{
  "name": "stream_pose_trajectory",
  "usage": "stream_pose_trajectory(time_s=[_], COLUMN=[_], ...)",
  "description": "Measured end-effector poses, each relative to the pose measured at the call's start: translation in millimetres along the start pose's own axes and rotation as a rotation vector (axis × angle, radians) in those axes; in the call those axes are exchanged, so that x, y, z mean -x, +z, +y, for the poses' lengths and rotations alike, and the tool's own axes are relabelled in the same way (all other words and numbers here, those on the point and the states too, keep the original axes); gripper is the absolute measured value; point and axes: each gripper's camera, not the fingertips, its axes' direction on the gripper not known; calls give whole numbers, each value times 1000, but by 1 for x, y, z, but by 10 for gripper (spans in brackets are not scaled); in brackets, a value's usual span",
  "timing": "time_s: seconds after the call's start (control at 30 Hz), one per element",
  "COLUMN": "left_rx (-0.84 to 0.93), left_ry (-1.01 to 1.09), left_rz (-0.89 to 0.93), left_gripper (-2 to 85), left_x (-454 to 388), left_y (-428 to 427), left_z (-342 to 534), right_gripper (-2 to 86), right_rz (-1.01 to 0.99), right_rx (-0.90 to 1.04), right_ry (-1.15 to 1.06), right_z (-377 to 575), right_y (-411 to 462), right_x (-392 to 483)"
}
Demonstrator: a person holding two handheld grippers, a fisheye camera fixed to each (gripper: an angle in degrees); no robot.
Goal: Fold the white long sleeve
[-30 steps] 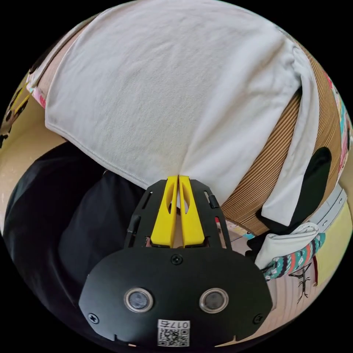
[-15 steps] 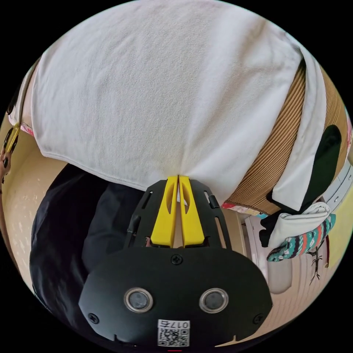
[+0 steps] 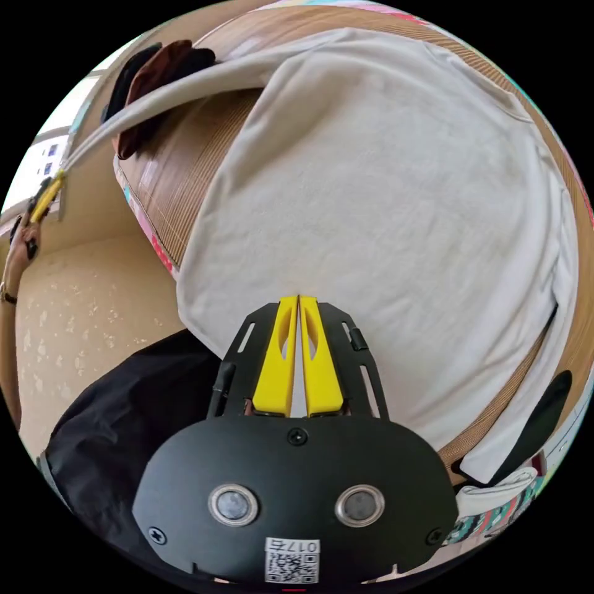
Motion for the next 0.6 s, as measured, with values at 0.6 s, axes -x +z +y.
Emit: stream_pose_trajectory(time_s=[0.6], left_rx=[394], left_ry=[876], left_rz=[569], left_gripper=[82], left_x=[-403], left_y=[173], left_z=[276], right_gripper=[12], right_rz=[-531], right_rx=[-135], right_ry=[193], right_z=[129], right_y=[-64], right_x=[-109])
